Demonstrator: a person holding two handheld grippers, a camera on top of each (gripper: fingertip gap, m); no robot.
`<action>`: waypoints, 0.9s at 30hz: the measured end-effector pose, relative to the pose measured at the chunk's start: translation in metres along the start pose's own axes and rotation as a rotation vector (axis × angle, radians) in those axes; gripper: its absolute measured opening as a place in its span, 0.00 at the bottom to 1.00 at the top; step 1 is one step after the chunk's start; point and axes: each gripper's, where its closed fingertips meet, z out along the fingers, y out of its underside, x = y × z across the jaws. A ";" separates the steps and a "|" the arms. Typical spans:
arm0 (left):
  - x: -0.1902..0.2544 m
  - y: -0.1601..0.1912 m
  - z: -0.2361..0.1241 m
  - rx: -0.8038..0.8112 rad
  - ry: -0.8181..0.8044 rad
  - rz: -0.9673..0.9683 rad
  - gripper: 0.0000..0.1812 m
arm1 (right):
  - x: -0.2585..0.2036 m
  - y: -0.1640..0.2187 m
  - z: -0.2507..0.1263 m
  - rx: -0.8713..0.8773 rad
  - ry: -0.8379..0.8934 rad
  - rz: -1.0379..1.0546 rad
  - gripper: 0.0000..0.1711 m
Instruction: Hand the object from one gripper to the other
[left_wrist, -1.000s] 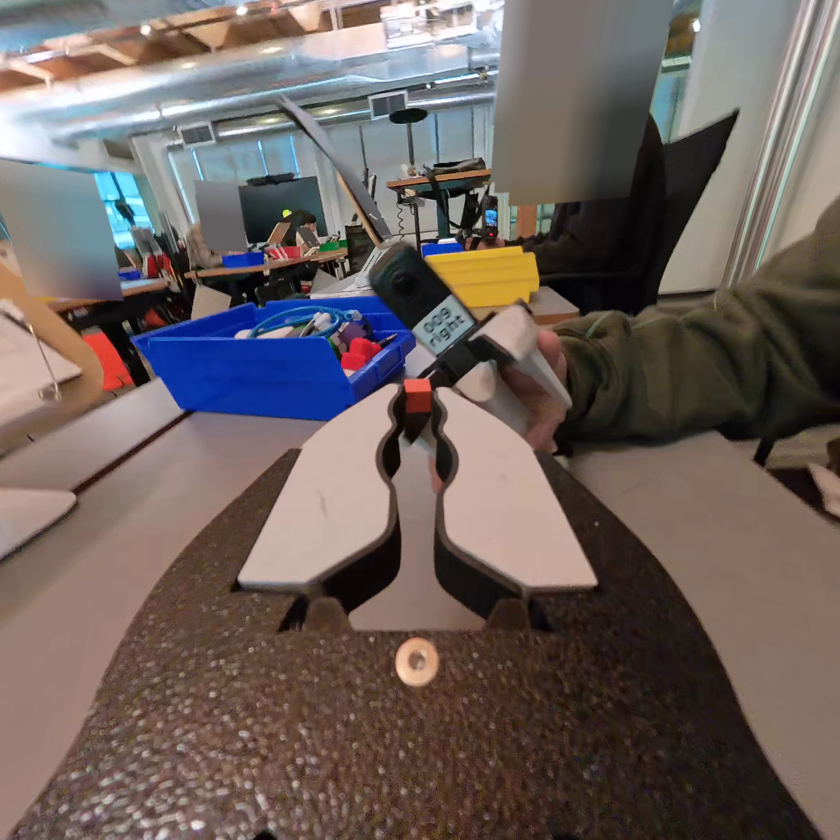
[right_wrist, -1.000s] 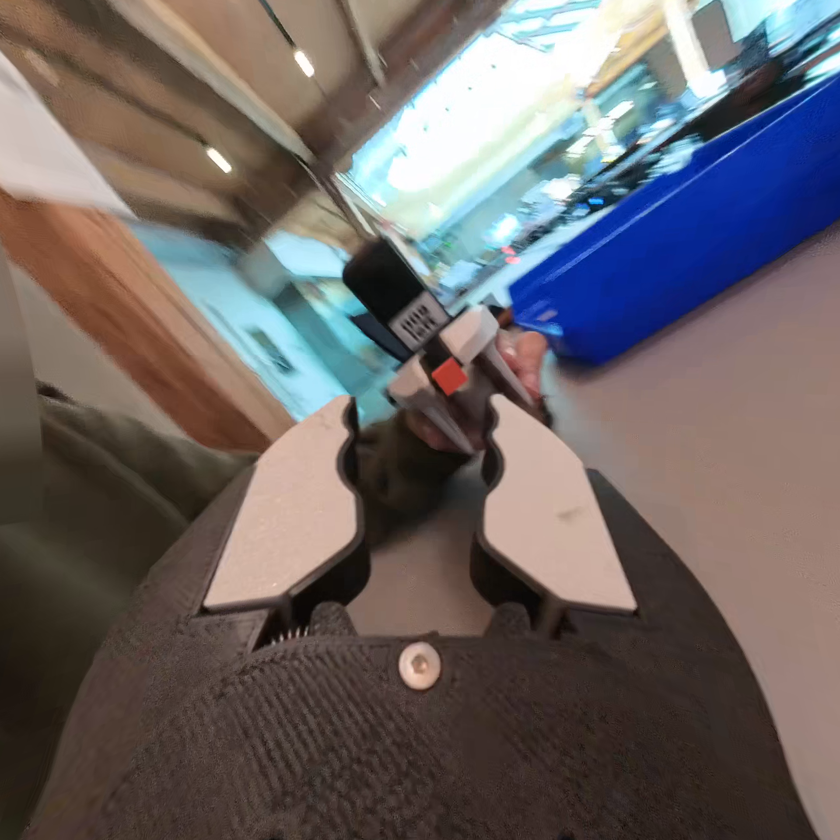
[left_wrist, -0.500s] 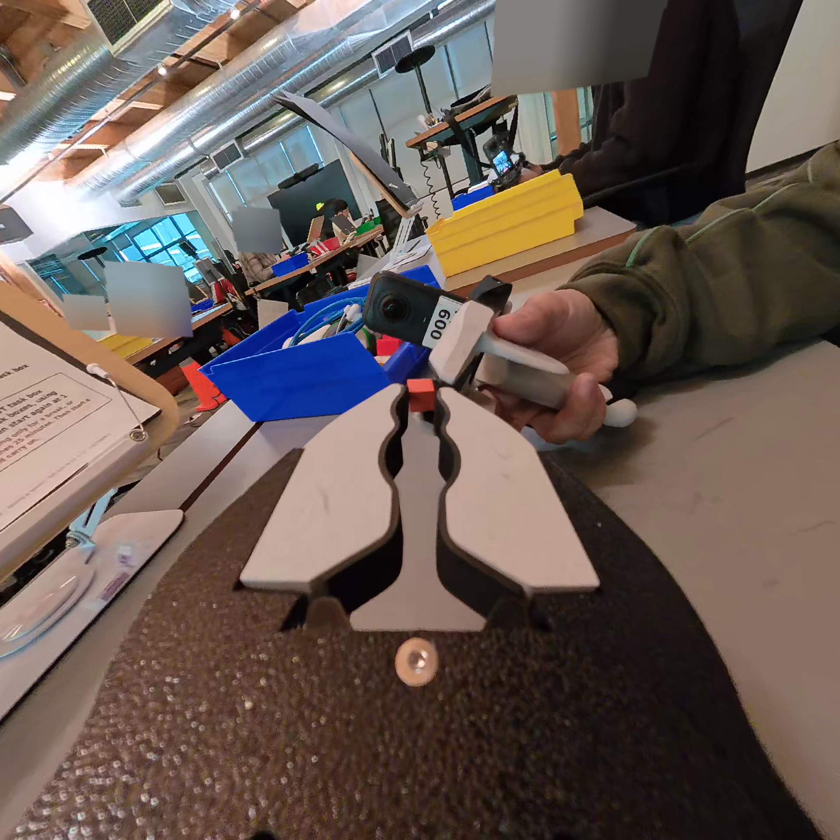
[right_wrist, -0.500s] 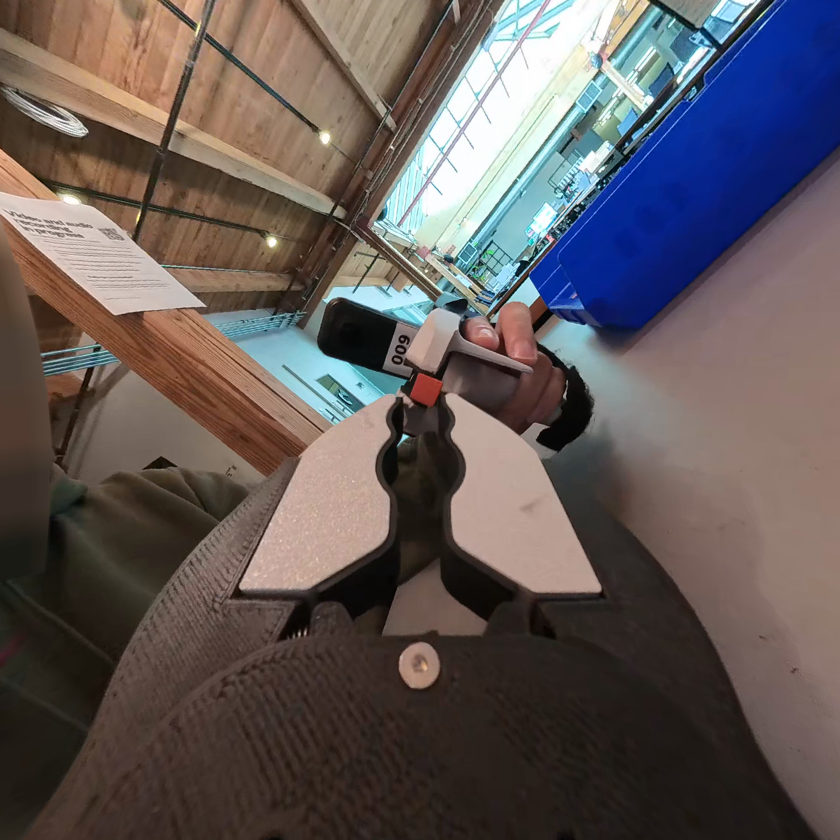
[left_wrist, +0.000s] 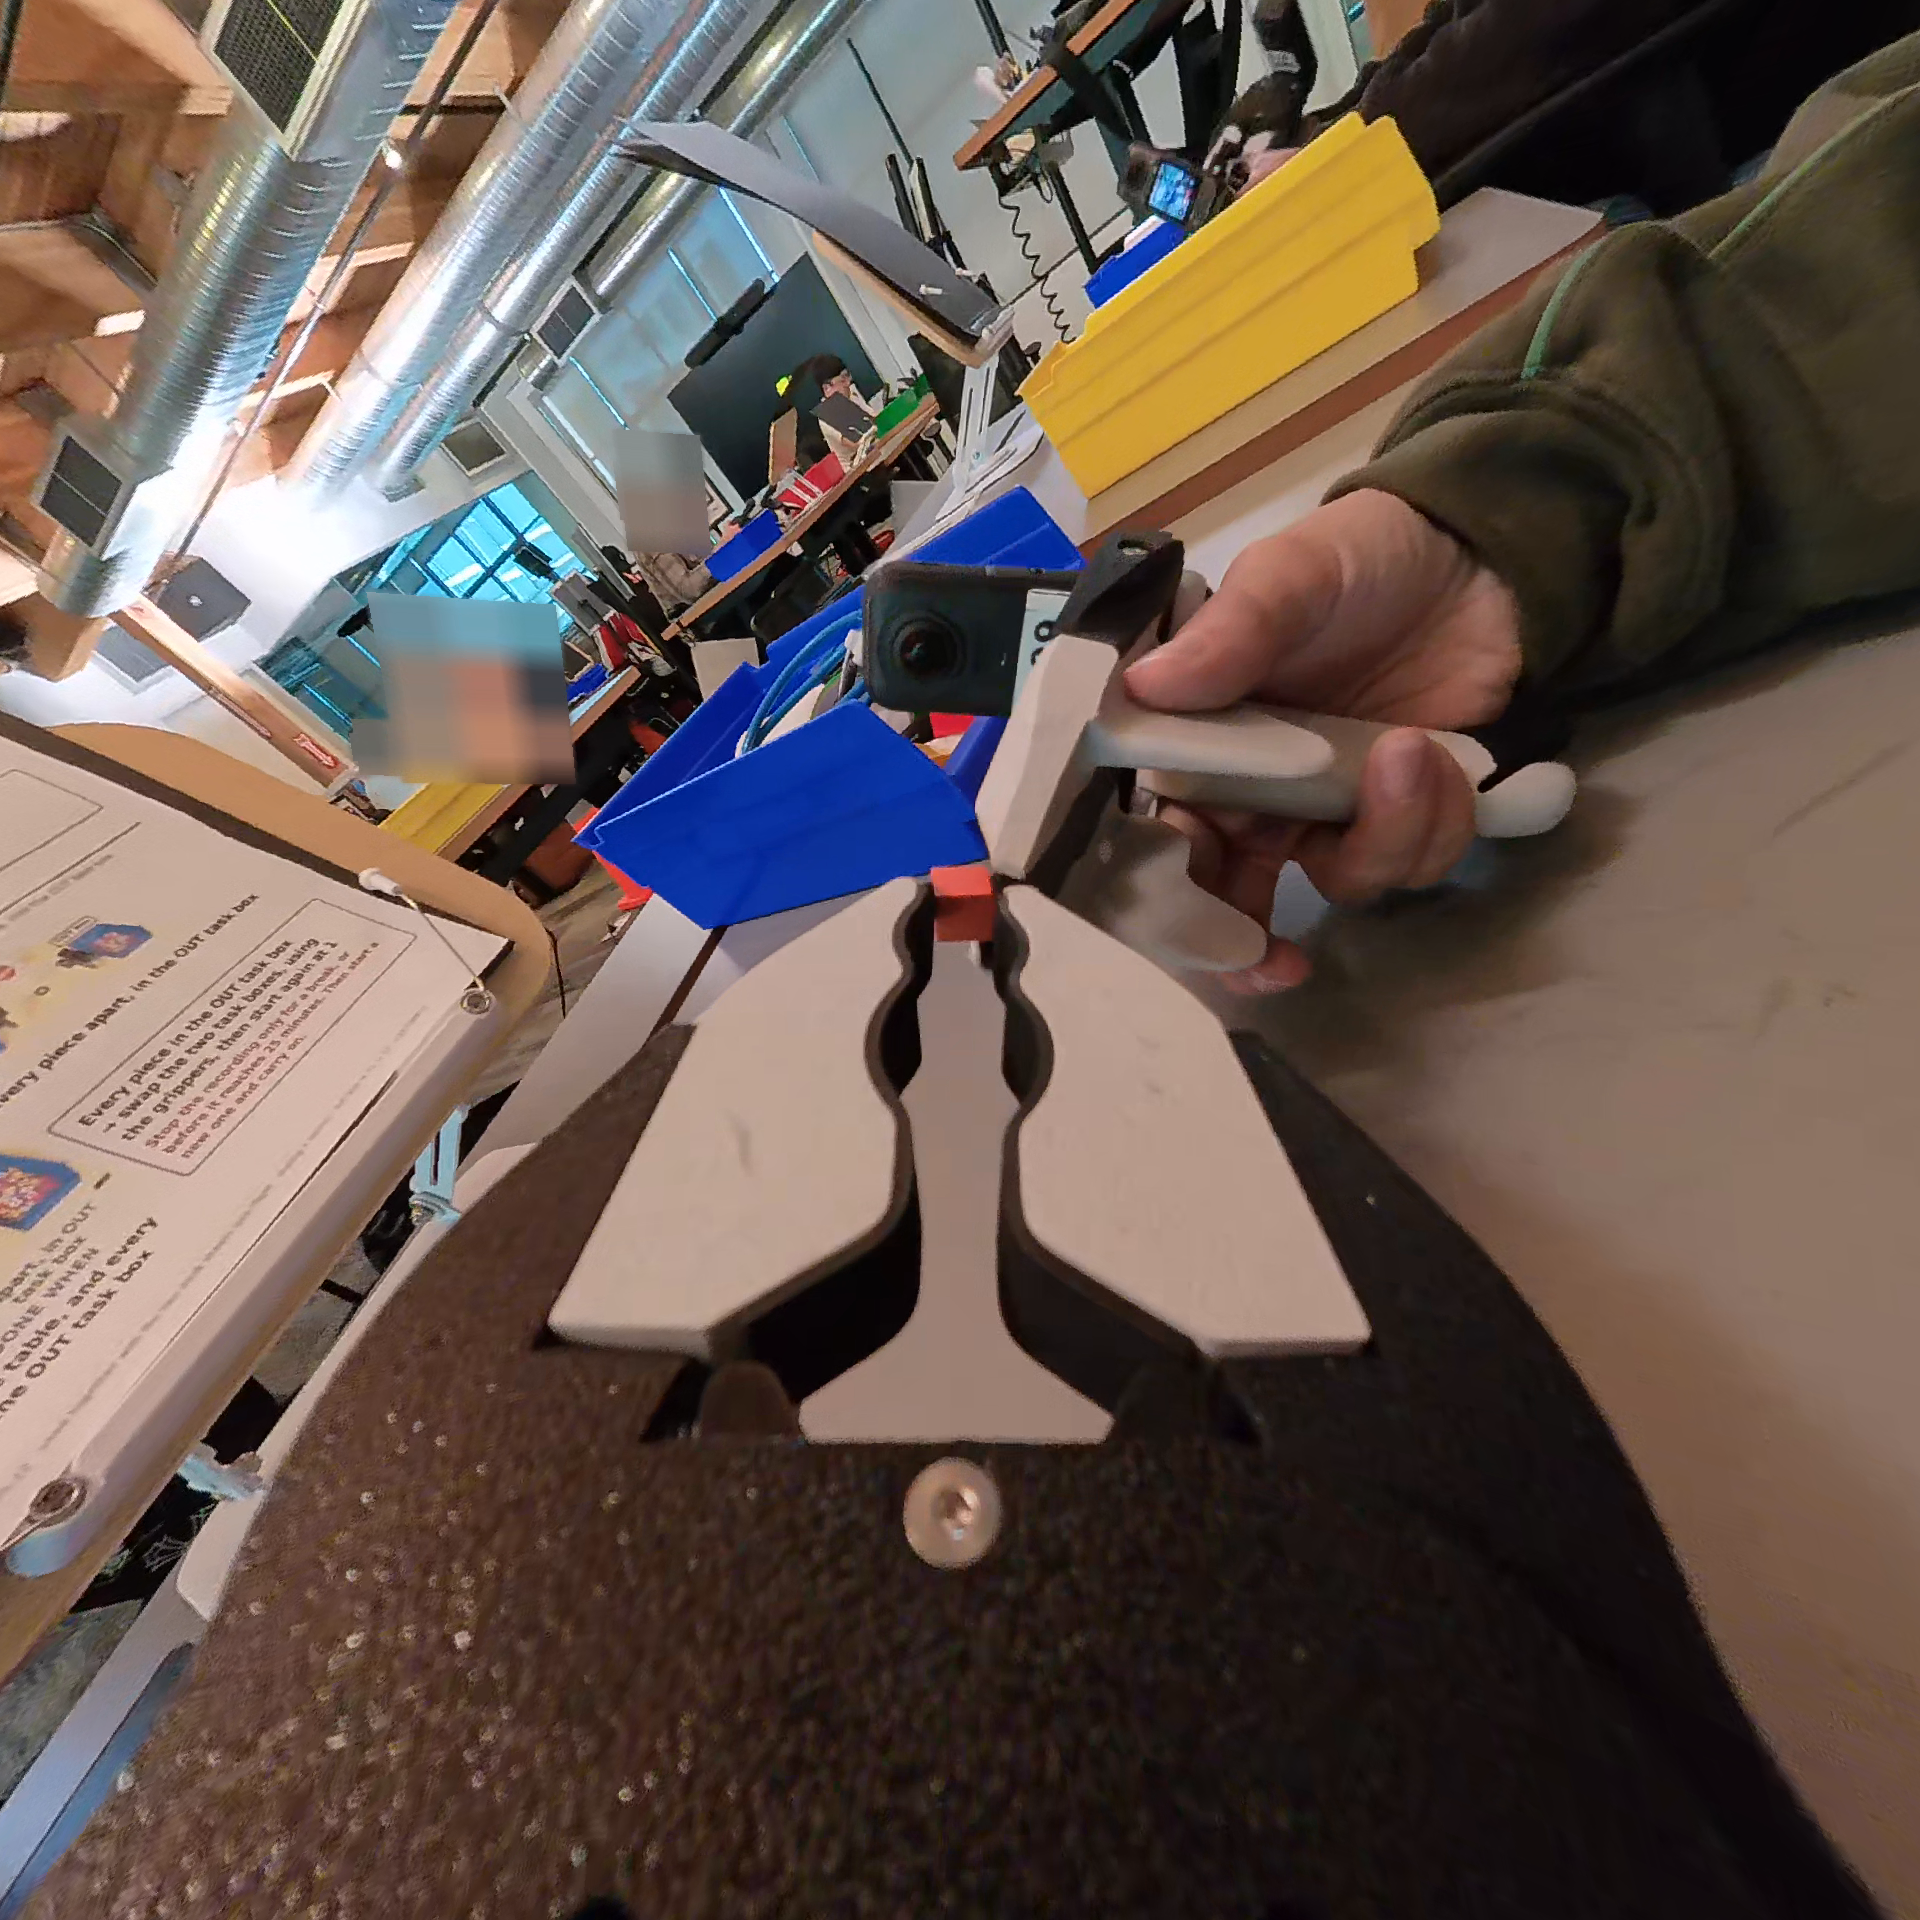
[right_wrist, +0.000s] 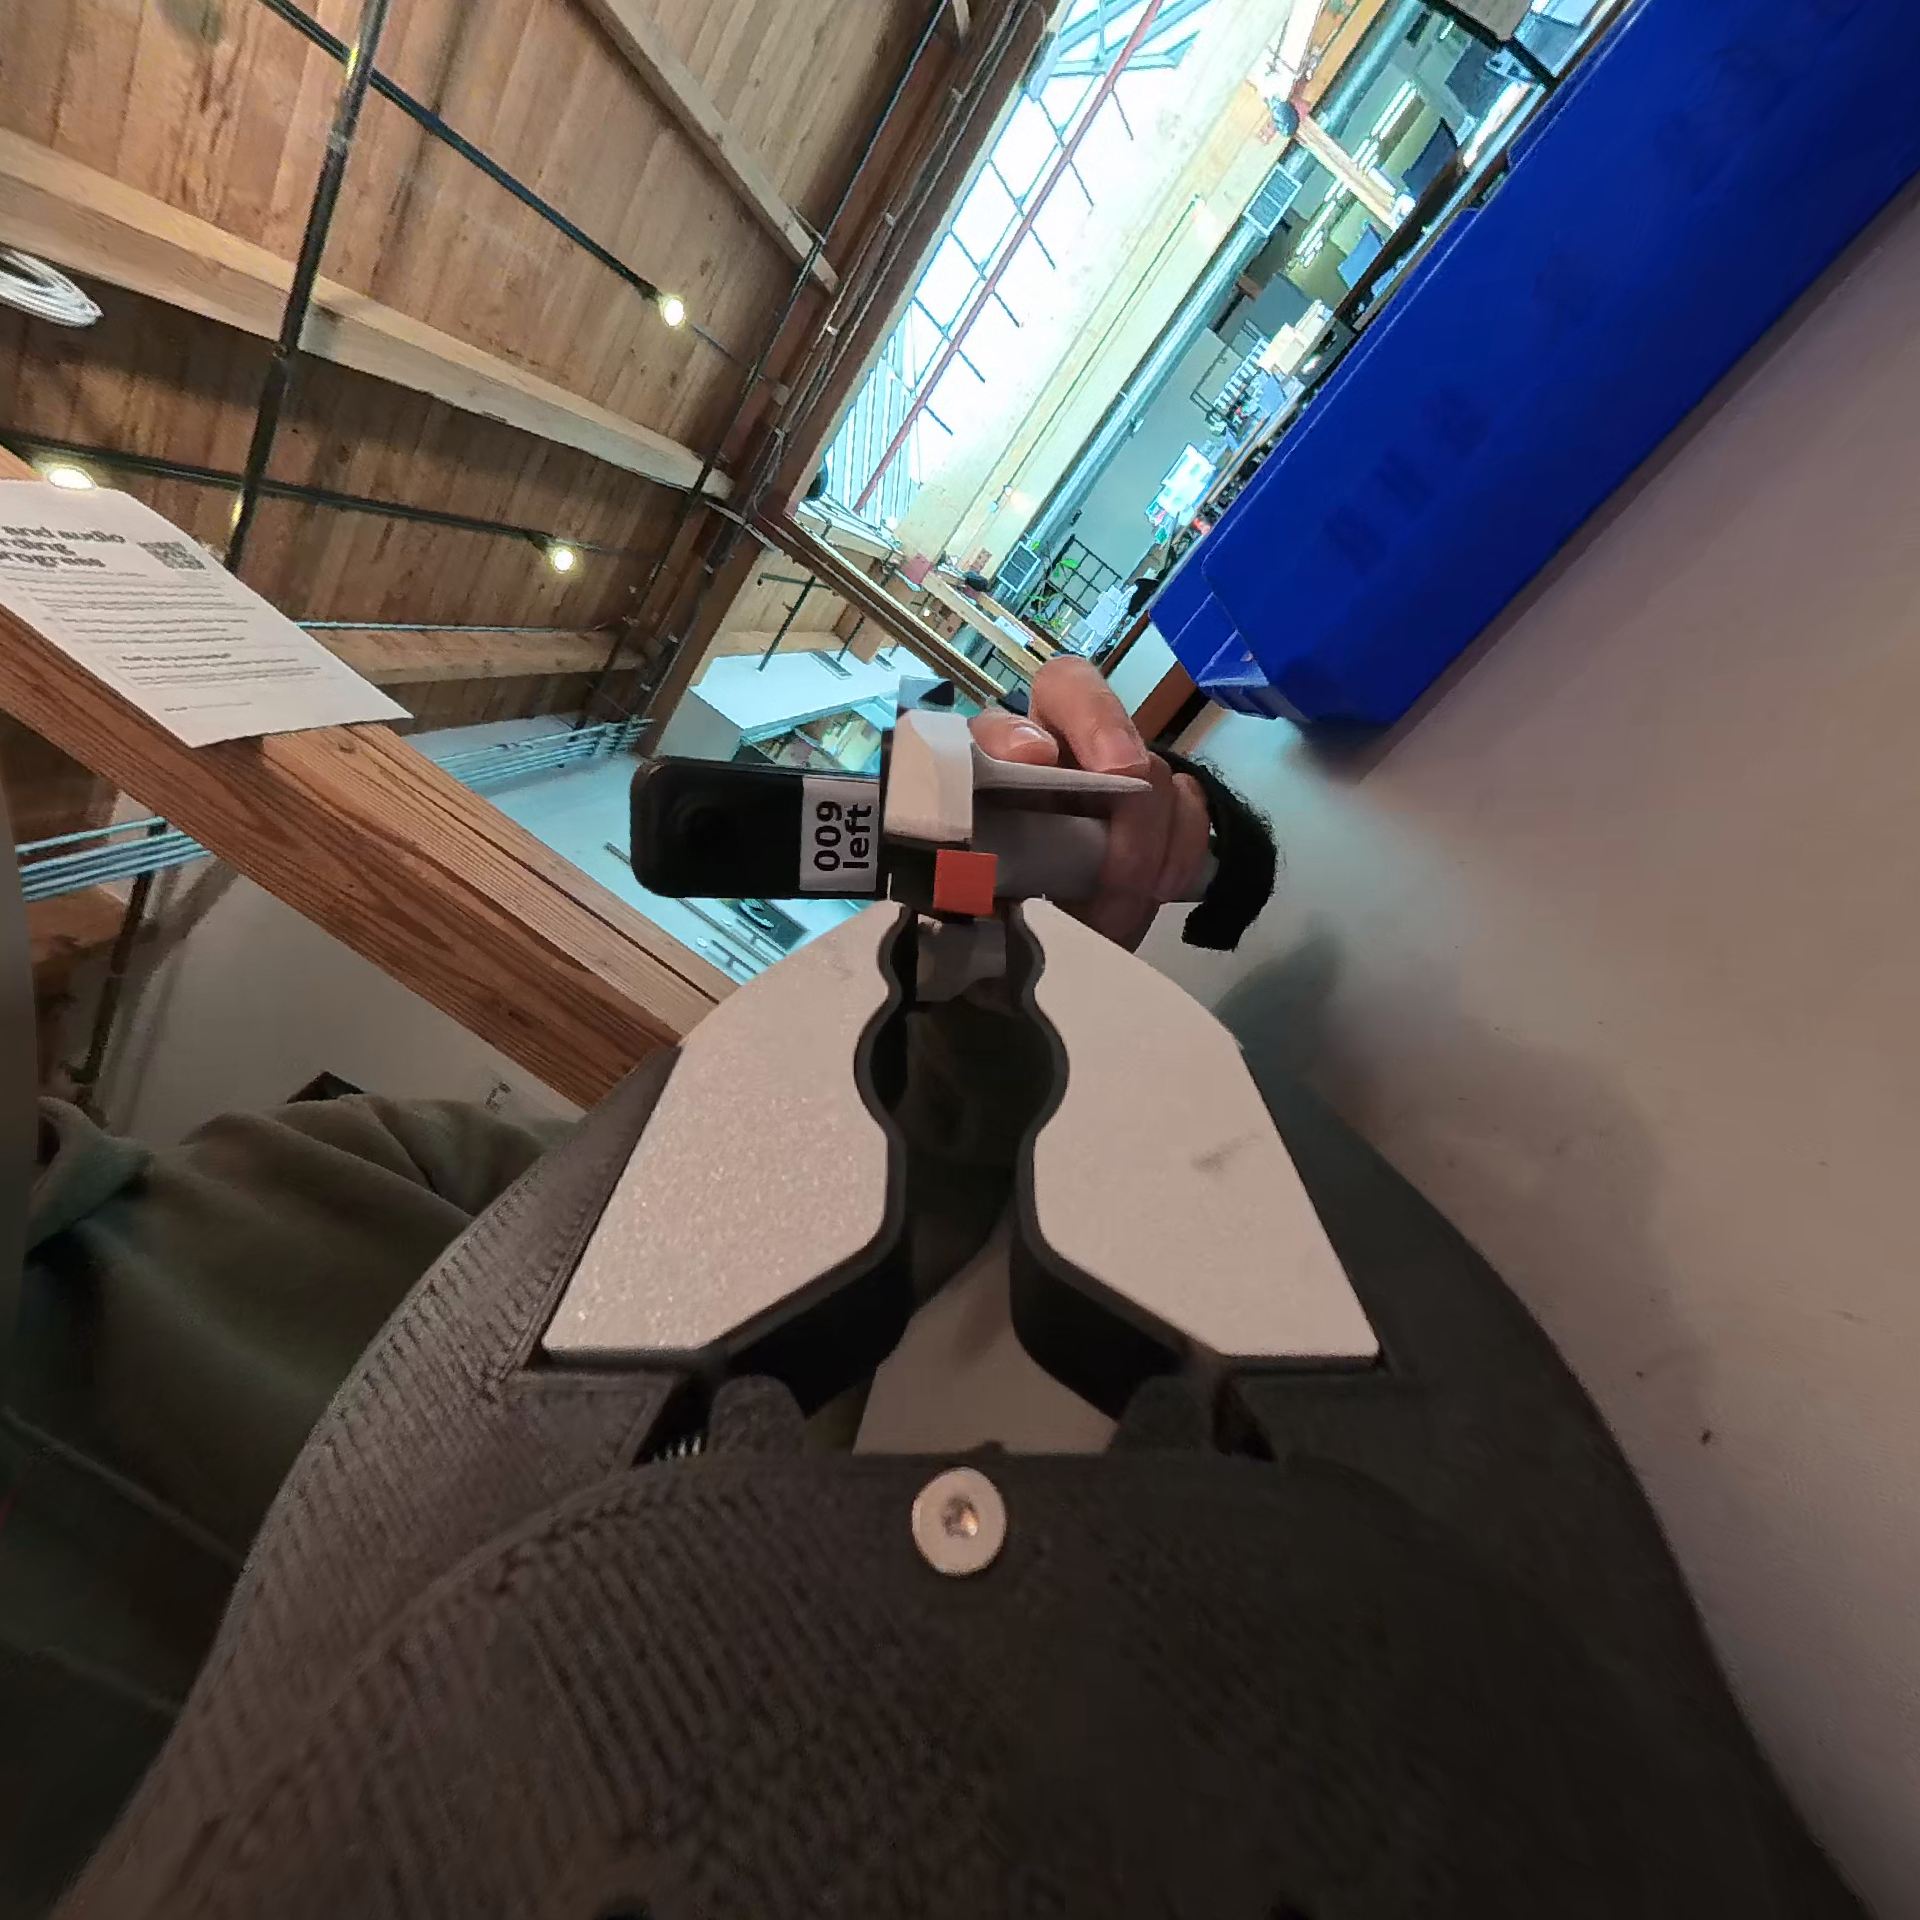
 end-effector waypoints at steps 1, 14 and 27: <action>0.000 0.000 0.000 0.000 -0.004 0.002 0.05 | 0.001 0.000 0.000 0.005 -0.001 0.012 0.11; 0.001 -0.003 0.000 0.016 0.005 -0.032 0.05 | 0.004 0.000 0.000 0.021 -0.014 0.080 0.17; 0.006 0.000 0.002 -0.003 0.036 -0.040 0.06 | -0.003 0.004 0.004 0.009 -0.053 0.088 0.21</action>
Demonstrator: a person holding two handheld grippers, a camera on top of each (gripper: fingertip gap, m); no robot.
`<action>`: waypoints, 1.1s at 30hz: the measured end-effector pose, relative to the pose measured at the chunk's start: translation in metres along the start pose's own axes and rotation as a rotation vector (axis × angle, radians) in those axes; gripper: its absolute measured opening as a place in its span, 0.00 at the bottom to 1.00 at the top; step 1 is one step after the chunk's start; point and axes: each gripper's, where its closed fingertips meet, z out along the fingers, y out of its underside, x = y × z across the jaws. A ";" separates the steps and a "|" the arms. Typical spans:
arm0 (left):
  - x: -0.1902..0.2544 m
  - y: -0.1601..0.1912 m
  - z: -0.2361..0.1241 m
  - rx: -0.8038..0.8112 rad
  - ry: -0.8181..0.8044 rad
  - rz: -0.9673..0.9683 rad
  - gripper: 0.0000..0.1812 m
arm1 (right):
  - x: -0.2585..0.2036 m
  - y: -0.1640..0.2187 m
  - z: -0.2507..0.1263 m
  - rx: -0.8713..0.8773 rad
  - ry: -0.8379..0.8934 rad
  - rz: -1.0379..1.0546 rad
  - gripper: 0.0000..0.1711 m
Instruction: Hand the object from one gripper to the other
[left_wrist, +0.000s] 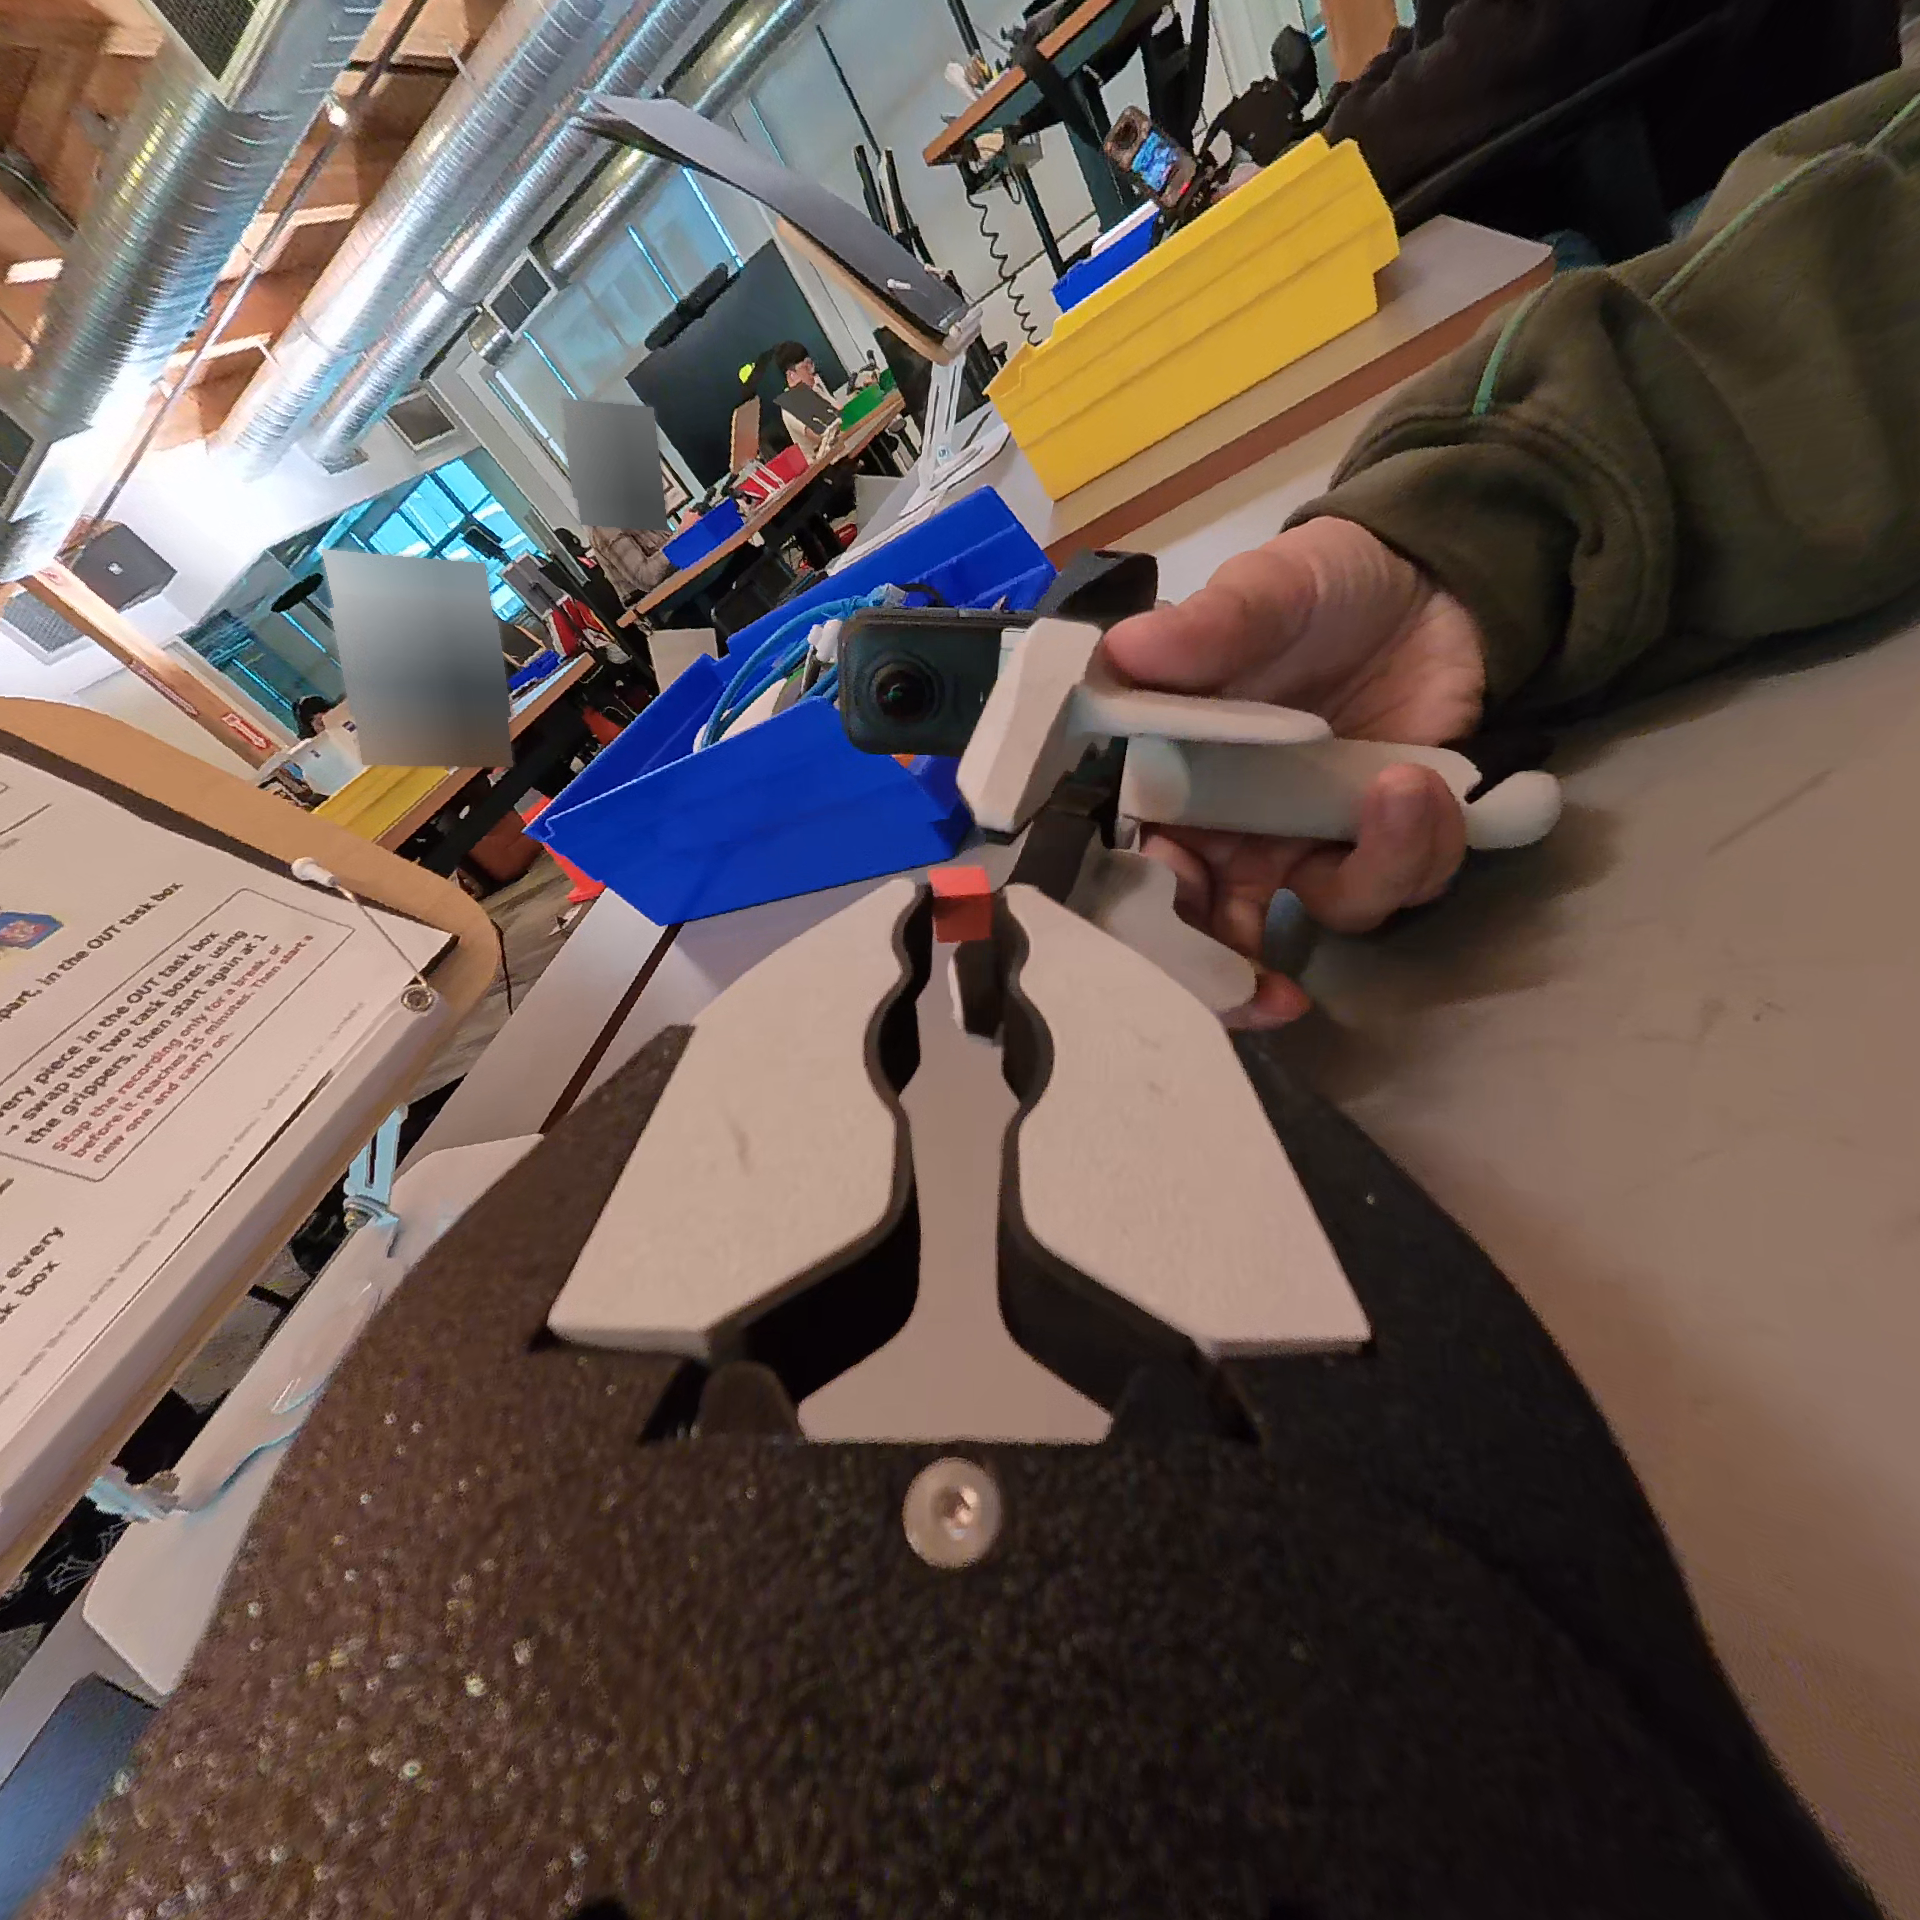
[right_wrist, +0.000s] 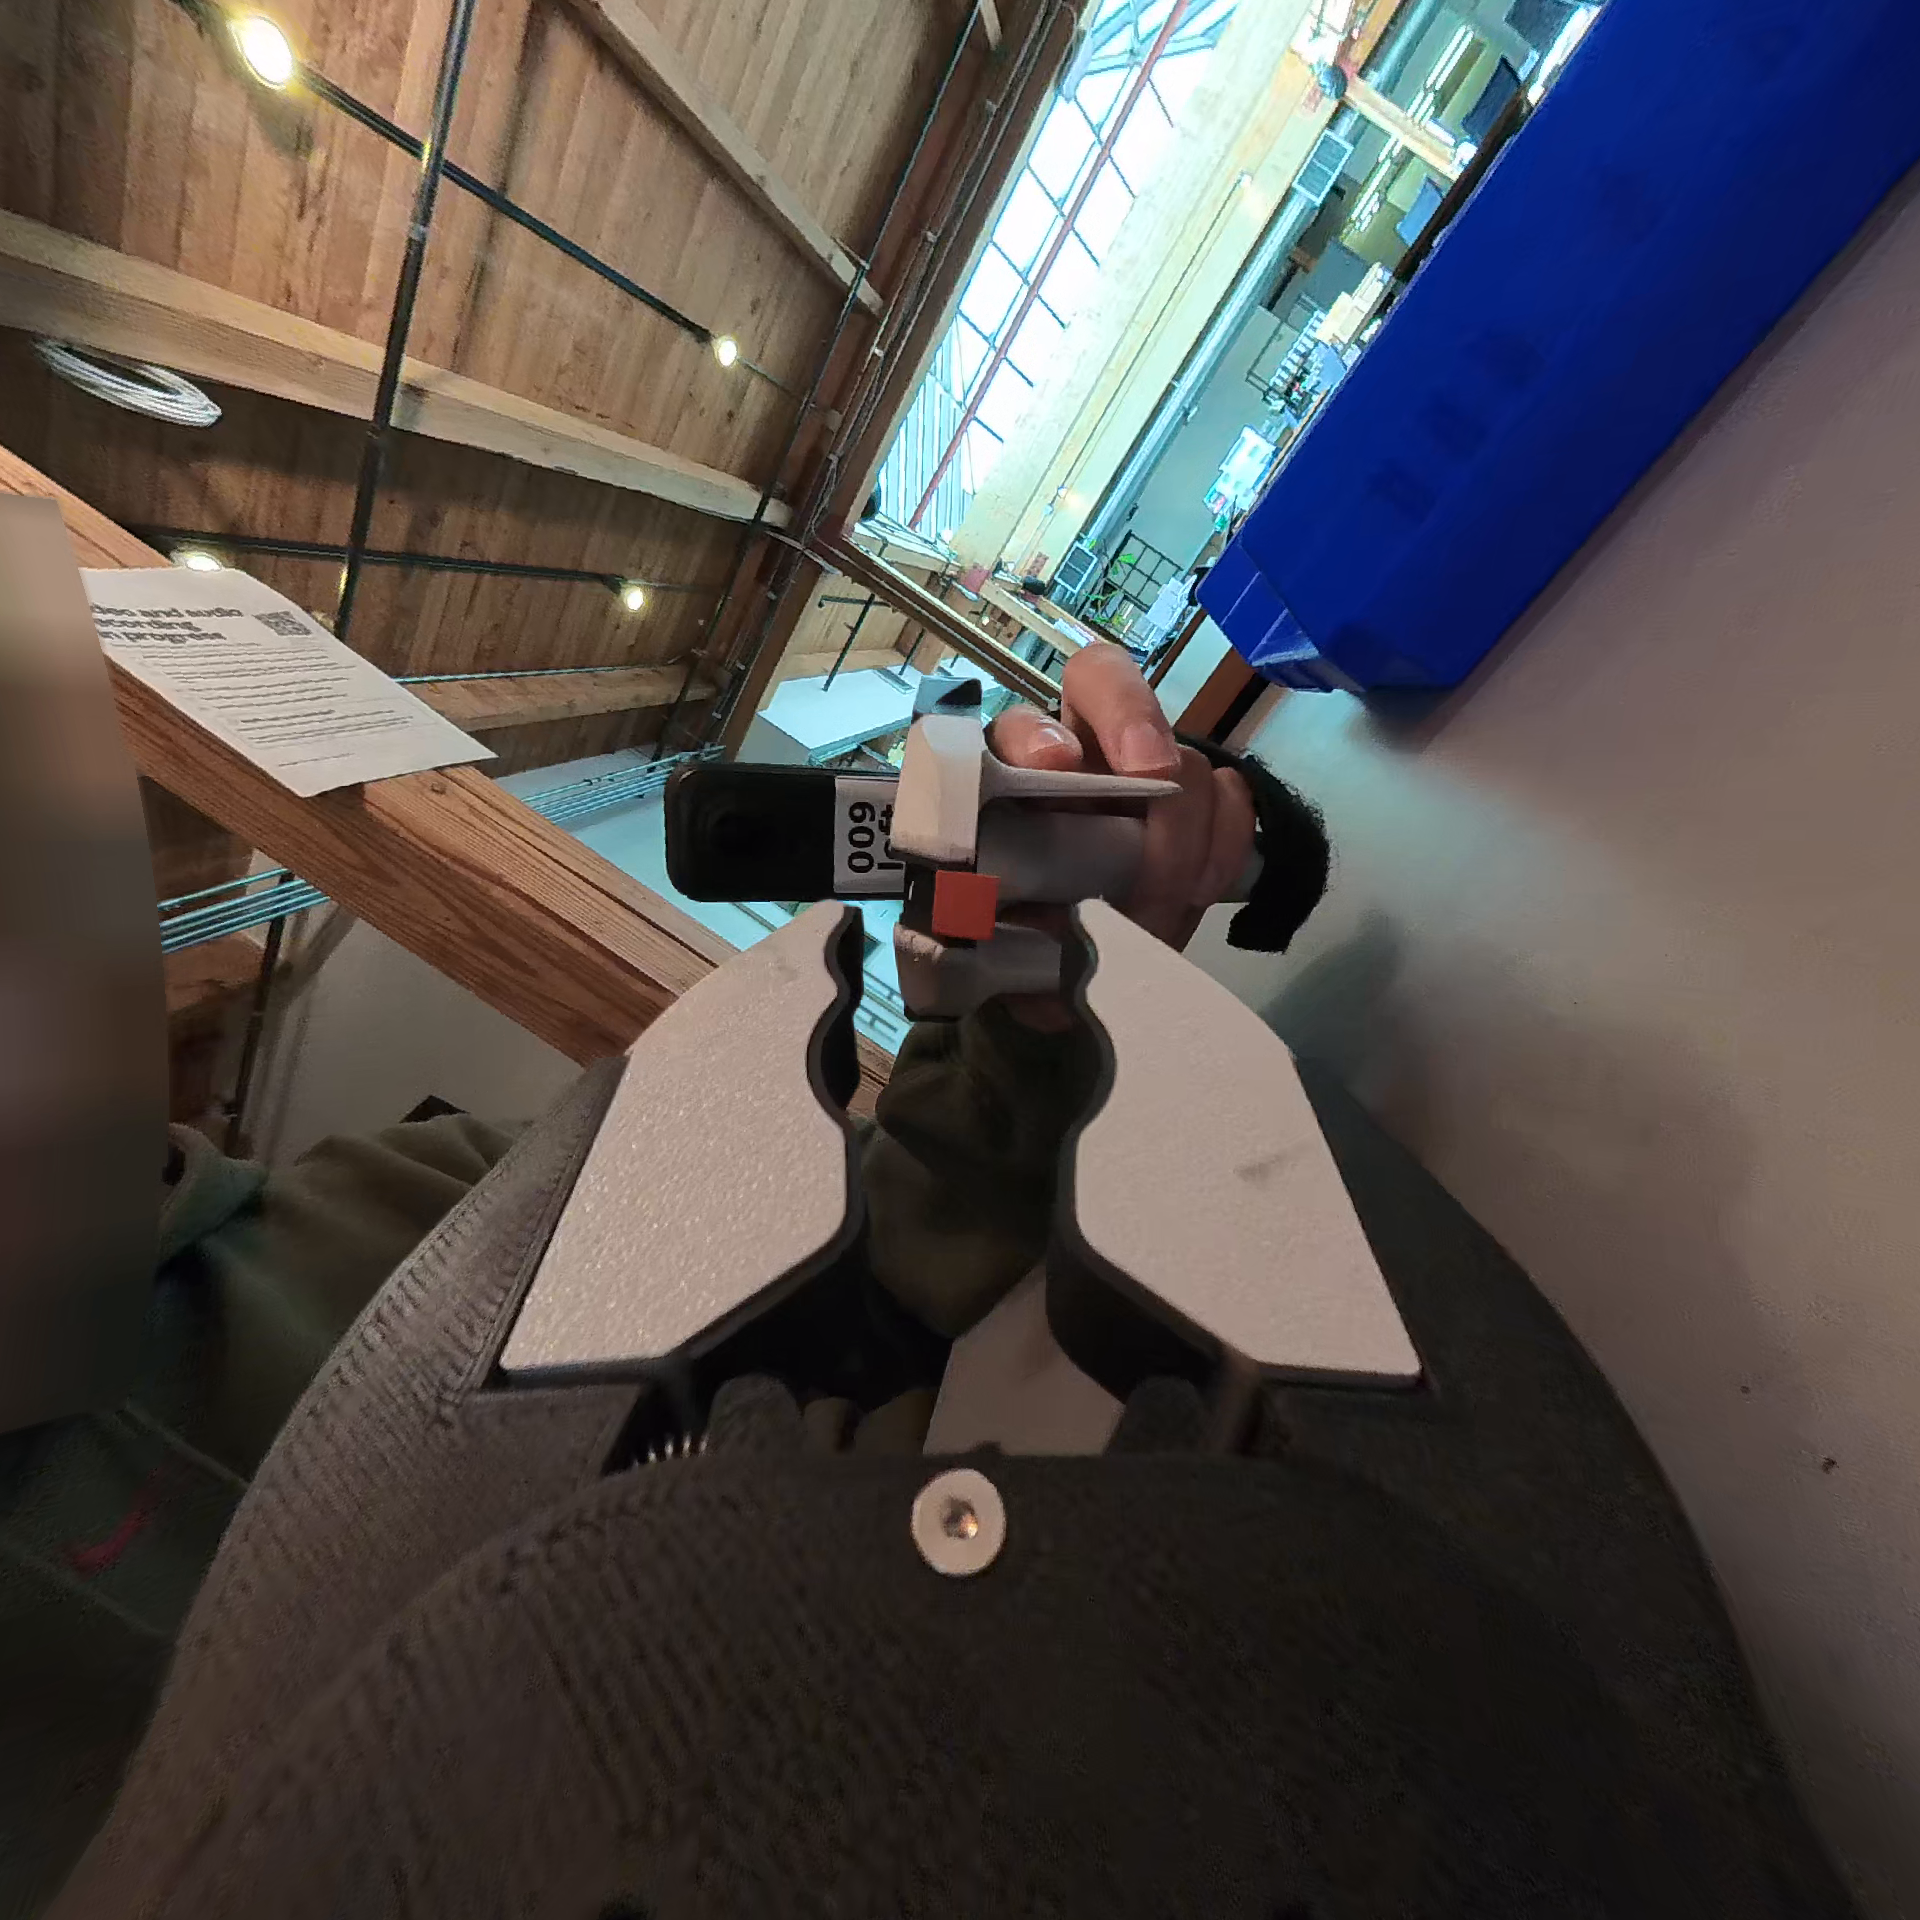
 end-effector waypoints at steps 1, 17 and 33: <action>-0.001 0.001 0.000 -0.004 -0.007 0.003 0.05 | -0.001 -0.001 0.000 0.005 -0.005 0.004 0.19; -0.005 0.016 0.001 -0.061 0.000 -0.226 0.12 | 0.022 -0.015 -0.016 -0.119 0.360 -0.605 0.06; 0.006 0.029 0.017 -0.132 0.155 -0.940 0.09 | 0.041 -0.016 -0.029 -0.689 0.909 -2.019 0.06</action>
